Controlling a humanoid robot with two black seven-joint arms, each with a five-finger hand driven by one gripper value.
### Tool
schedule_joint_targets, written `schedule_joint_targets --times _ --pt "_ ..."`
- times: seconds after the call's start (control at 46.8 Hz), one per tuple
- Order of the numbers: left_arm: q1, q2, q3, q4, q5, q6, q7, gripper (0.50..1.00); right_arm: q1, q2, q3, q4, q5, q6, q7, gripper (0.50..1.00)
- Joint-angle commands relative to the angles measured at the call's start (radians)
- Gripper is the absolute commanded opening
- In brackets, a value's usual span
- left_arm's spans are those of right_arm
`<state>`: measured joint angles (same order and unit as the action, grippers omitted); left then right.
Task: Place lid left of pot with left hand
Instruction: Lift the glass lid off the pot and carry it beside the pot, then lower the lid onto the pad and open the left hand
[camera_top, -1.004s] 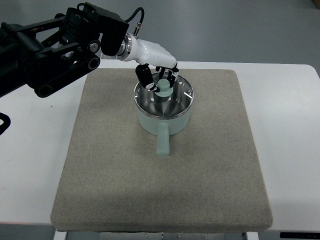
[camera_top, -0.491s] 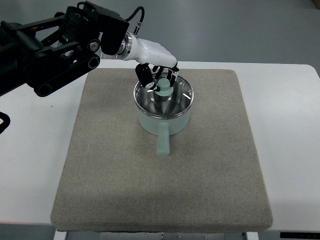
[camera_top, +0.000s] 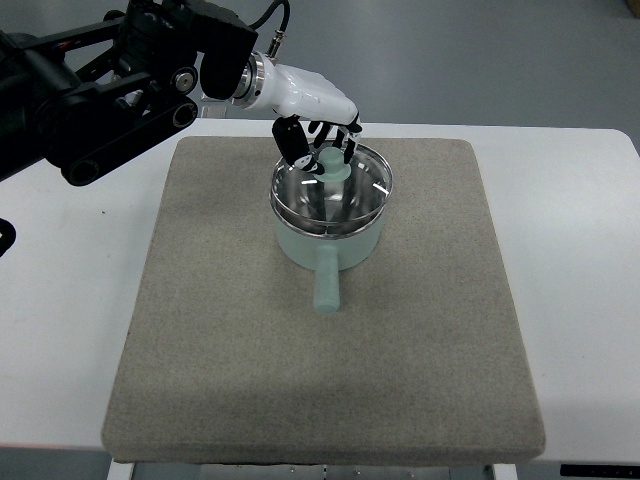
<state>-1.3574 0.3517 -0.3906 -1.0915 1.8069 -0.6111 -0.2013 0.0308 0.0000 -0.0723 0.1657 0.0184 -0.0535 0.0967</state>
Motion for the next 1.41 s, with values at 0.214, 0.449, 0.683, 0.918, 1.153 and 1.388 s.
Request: schedule_joint_targets --times 0.214,0.449,0.683,0.918,1.153,1.388 --pt "-0.009 0.113 -0.014 -0.019 -0.004 0.0 0.0 0.5 0.0 0.0 -0.001 0.0 0.0 0.0 0.0 0.921" --pt "0.034 0.298 -0.016 -0.126 -0.009 0.0 0.002 0.5 0.0 0.0 -0.001 0.0 0.0 0.0 0.0 0.921" --pt "0.124 0.394 -0.039 -0.153 -0.009 0.0 0.0 0.5 0.0 0.0 -0.001 0.0 0.0 0.0 0.0 0.921" --pt "0.207 0.4 -0.039 -0.142 -0.004 0.043 0.0 0.5 0.0 0.0 0.0 0.0 0.0 0.0 0.0 0.923" --pt "0.25 0.383 -0.039 -0.116 -0.001 0.088 0.0 0.5 0.0 0.0 0.0 0.0 0.0 0.0 0.0 0.921" --pt "0.294 0.348 -0.034 -0.091 0.0 0.151 0.0 0.5 0.0 0.0 0.0 0.0 0.0 0.001 0.0 0.921"
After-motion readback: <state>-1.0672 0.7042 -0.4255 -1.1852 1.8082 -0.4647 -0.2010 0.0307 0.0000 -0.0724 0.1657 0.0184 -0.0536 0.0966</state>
